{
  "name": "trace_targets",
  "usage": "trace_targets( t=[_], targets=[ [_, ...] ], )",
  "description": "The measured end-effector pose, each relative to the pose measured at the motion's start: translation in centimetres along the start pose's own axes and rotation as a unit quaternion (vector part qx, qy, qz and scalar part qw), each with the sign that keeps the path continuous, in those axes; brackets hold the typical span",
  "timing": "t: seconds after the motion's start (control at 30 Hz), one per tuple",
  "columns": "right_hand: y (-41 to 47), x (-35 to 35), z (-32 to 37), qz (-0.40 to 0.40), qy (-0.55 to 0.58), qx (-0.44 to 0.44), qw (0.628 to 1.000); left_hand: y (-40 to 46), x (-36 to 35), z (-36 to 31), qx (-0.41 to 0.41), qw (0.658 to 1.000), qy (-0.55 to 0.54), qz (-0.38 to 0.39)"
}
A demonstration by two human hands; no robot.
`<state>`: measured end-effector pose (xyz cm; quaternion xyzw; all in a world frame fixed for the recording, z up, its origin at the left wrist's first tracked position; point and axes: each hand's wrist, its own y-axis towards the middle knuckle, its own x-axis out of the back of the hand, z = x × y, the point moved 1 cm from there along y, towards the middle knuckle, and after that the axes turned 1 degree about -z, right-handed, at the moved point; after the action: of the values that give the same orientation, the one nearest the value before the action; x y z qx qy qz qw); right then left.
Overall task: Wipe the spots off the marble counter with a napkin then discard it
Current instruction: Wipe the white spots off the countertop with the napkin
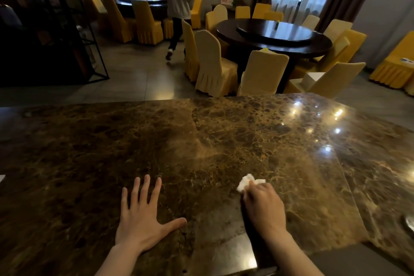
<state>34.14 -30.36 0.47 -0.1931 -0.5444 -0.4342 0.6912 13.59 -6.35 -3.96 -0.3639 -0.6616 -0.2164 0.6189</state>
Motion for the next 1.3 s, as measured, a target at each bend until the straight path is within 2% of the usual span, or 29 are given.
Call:
trace_targets(
  t=[0.07, 0.1, 0.17, 0.23, 0.33, 0.4, 0.47, 0.53, 0.63, 0.7, 0.77, 0.83, 0.9, 0.97, 1.07, 1.1, 1.17, 1.3],
  targets=[
    [0.9, -0.4, 1.1, -0.041, 0.018, -0.071, 0.996, 0.1, 0.0, 0.0, 0.003, 1.0, -0.001, 0.0],
    [0.8, -1.0, 2.6, -0.046, 0.03, -0.078, 0.995, 0.1, -0.1, 0.0, 0.003, 1.0, -0.001, 0.001],
    [-0.2, -2.5, 6.7, -0.032, 0.064, -0.014, 0.997, 0.1, -0.1, 0.1, 0.001, 1.0, 0.002, -0.003],
    [-2.6, -4.3, 9.7, 0.02, 0.089, 0.076, 0.993, 0.2, -0.1, 0.1, 0.004, 1.0, 0.008, 0.002],
    [-3.6, -4.2, 8.4, 0.015, 0.106, 0.179, 0.978, 0.1, -0.1, 0.0, 0.004, 1.0, 0.004, 0.005],
    [-2.1, -3.3, 5.3, -0.013, 0.097, 0.143, 0.985, 0.1, 0.0, 0.1, 0.001, 1.0, -0.002, 0.002],
    [0.0, -2.0, 1.1, -0.052, 0.059, 0.045, 0.996, 0.1, 0.0, 0.1, 0.001, 1.0, -0.003, 0.007],
    [1.3, -1.2, -1.7, -0.054, 0.031, -0.036, 0.997, 0.1, 0.0, 0.0, 0.0, 1.0, -0.003, 0.004],
    [1.1, -2.4, 0.7, -0.06, 0.017, -0.059, 0.996, 0.1, -0.1, -0.1, 0.002, 1.0, -0.004, 0.005],
    [-0.5, -3.6, 5.1, -0.049, 0.056, 0.002, 0.997, 0.1, 0.0, 0.0, 0.001, 1.0, 0.0, -0.001],
    [-2.6, -4.4, 8.5, -0.002, 0.104, 0.079, 0.991, 0.2, 0.1, 0.0, 0.001, 1.0, 0.01, 0.007],
    [-4.3, -4.3, 9.2, 0.034, 0.124, 0.165, 0.978, 0.1, 0.1, -0.1, 0.002, 1.0, 0.014, 0.006],
    [-4.2, -3.2, 7.5, 0.041, 0.106, 0.196, 0.974, 0.1, 0.3, -0.2, 0.0, 1.0, 0.011, 0.003],
    [-2.7, -2.2, 4.4, 0.019, 0.077, 0.136, 0.988, -0.1, 0.4, -0.2, -0.002, 1.0, 0.003, 0.003],
    [0.3, -1.0, -0.7, -0.026, 0.037, -0.029, 0.999, -0.4, 0.7, -0.4, -0.004, 1.0, -0.003, 0.0],
    [0.9, -1.0, -1.3, -0.034, 0.031, -0.056, 0.997, -0.5, 0.8, -0.3, -0.004, 1.0, -0.004, 0.0],
    [1.2, -1.6, -0.4, -0.049, 0.015, -0.066, 0.997, -0.5, 0.7, -0.4, -0.003, 1.0, -0.007, -0.003],
    [-0.4, -3.3, 5.5, -0.027, 0.04, 0.026, 0.999, -0.4, 0.4, -0.2, -0.005, 1.0, -0.008, -0.017]
  ],
)
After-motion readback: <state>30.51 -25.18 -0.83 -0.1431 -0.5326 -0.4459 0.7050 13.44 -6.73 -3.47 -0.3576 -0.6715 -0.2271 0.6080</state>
